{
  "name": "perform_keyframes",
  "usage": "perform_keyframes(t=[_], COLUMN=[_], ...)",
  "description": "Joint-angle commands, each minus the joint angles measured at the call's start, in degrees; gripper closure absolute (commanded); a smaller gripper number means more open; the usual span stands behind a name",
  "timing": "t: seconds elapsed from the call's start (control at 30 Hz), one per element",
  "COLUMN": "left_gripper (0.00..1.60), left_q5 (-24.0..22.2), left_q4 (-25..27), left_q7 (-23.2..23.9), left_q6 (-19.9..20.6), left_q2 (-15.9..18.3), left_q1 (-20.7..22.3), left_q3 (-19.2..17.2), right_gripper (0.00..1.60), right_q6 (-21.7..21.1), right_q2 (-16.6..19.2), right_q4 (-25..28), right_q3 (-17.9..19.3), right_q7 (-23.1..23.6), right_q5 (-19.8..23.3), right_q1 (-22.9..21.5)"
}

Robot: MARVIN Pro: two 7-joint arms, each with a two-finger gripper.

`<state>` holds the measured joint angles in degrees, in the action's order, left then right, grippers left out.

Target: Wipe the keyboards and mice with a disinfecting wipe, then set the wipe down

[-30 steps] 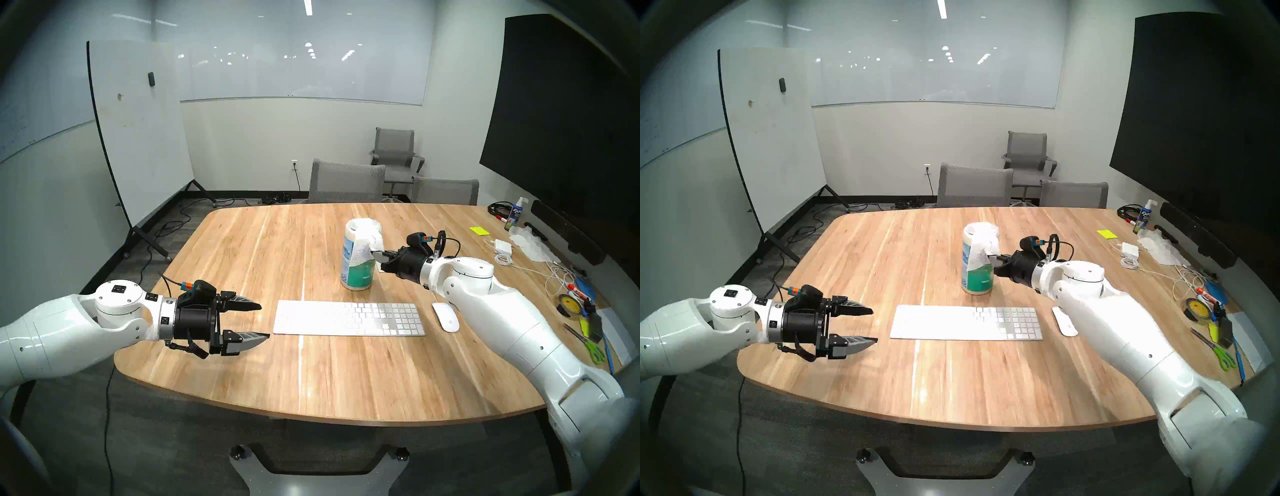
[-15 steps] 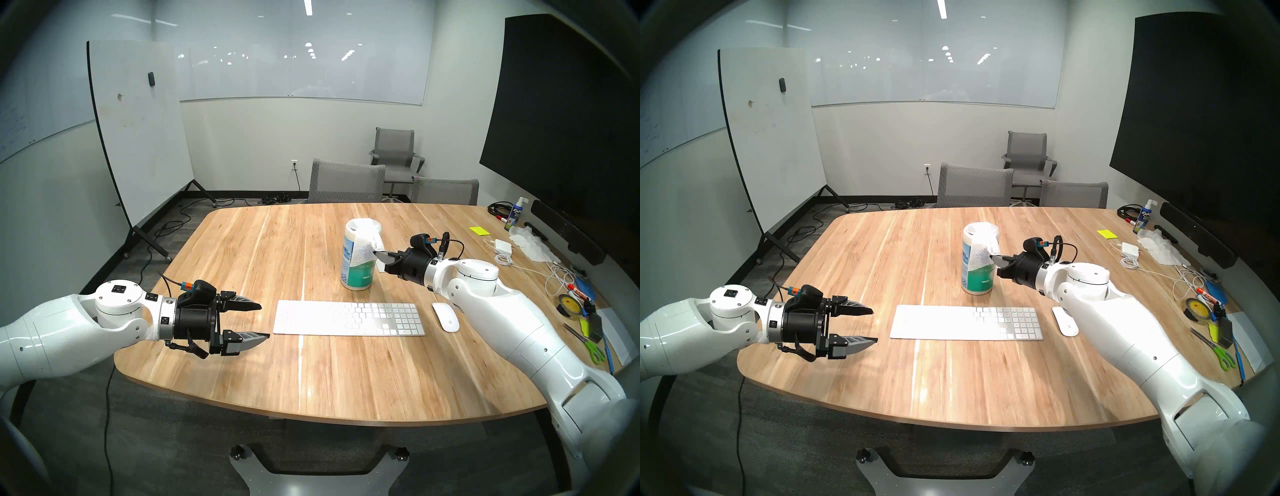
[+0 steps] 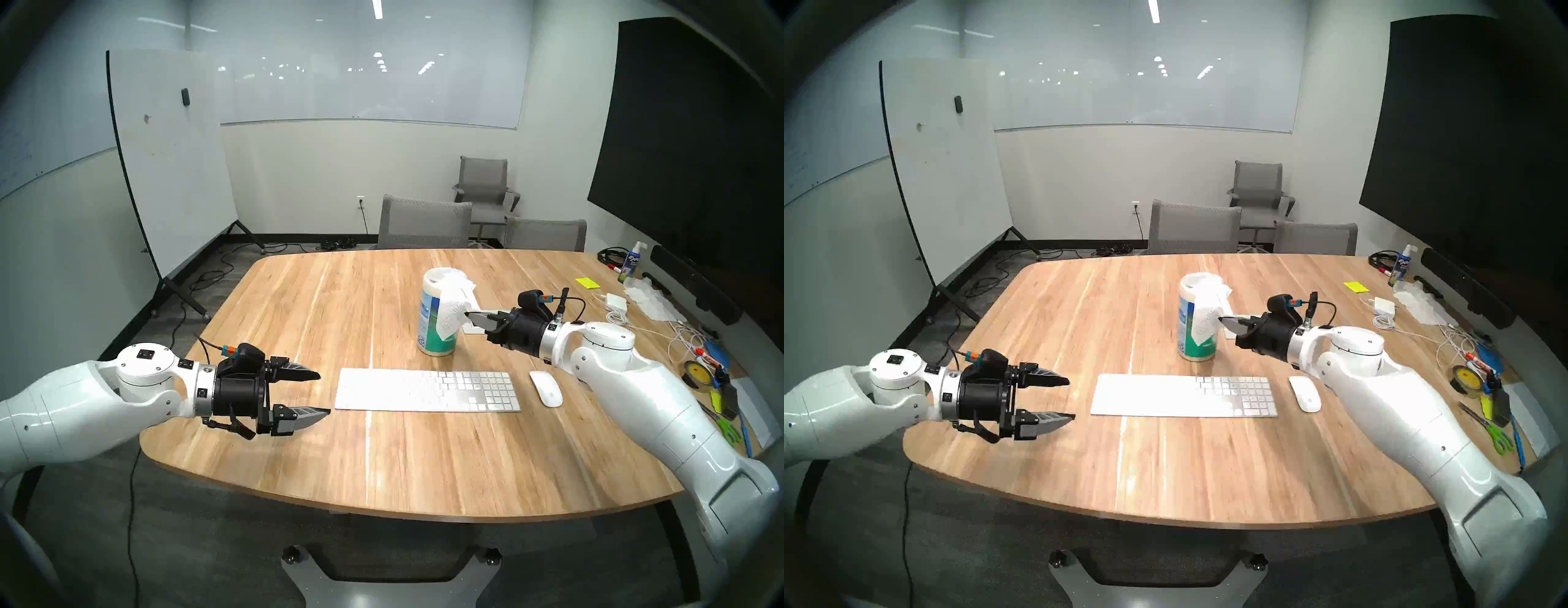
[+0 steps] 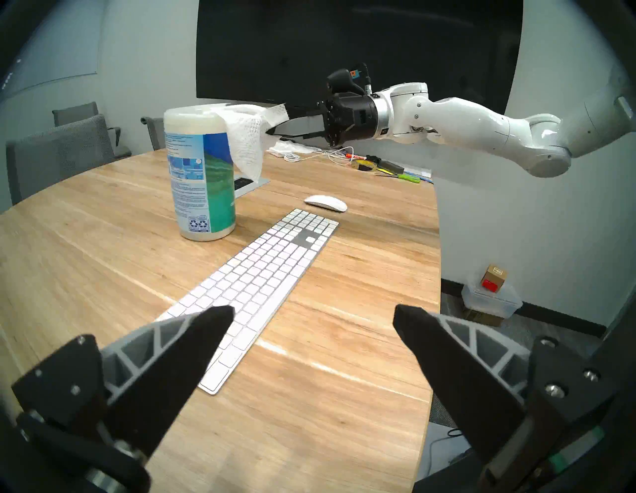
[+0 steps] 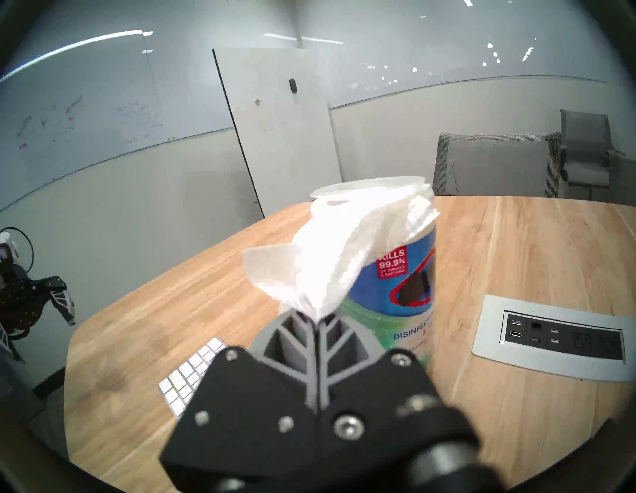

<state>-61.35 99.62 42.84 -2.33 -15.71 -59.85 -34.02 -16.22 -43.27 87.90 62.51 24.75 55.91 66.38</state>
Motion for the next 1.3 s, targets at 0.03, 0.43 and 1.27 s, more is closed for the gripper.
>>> perform_keyframes(t=[0.03, 0.43, 1.27], left_gripper=[0.0, 0.0, 0.0], left_q5=[-0.3, -0.3, -0.3], left_q4=[0.1, 0.1, 0.1], left_q7=[0.0, 0.0, 0.0], left_q6=[-0.2, -0.3, -0.3], left_q2=[-0.1, -0.1, -0.1], left_q1=[0.6, 0.6, 0.6], left_q3=[-0.6, -0.6, -0.6], right_gripper=[1.6, 1.6, 1.6], right_q6=[1.3, 2.8, 4.0], right_q2=[4.7, 7.5, 14.9], right_q4=[4.1, 5.7, 8.2], right_q3=[3.3, 6.3, 13.4], right_q7=[3.1, 6.5, 15.1], right_q5=[2.4, 4.0, 8.1], right_q1=[2.7, 5.5, 12.0])
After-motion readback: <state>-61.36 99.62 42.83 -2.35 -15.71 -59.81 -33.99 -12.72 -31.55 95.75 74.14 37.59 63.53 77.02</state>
